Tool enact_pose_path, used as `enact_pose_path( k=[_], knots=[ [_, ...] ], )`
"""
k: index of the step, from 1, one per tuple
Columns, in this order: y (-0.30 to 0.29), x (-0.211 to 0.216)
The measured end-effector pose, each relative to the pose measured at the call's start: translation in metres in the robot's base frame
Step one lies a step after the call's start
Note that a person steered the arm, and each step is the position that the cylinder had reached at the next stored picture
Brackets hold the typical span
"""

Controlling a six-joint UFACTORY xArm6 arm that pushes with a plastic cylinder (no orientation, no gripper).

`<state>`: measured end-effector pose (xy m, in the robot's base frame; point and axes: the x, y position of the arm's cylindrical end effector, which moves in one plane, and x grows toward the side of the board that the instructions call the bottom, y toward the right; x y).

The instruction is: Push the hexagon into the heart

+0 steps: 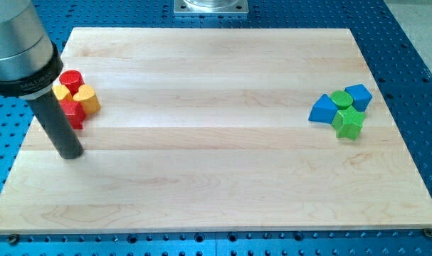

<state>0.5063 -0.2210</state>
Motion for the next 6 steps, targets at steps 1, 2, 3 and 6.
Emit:
enact_pose_path(
  k=[1, 2, 3, 6],
  knots=[
    [0.002, -0.003],
    [0.002, -0.002],
    [0.002, -0.002],
    [-0.084, -0.06]
  ],
)
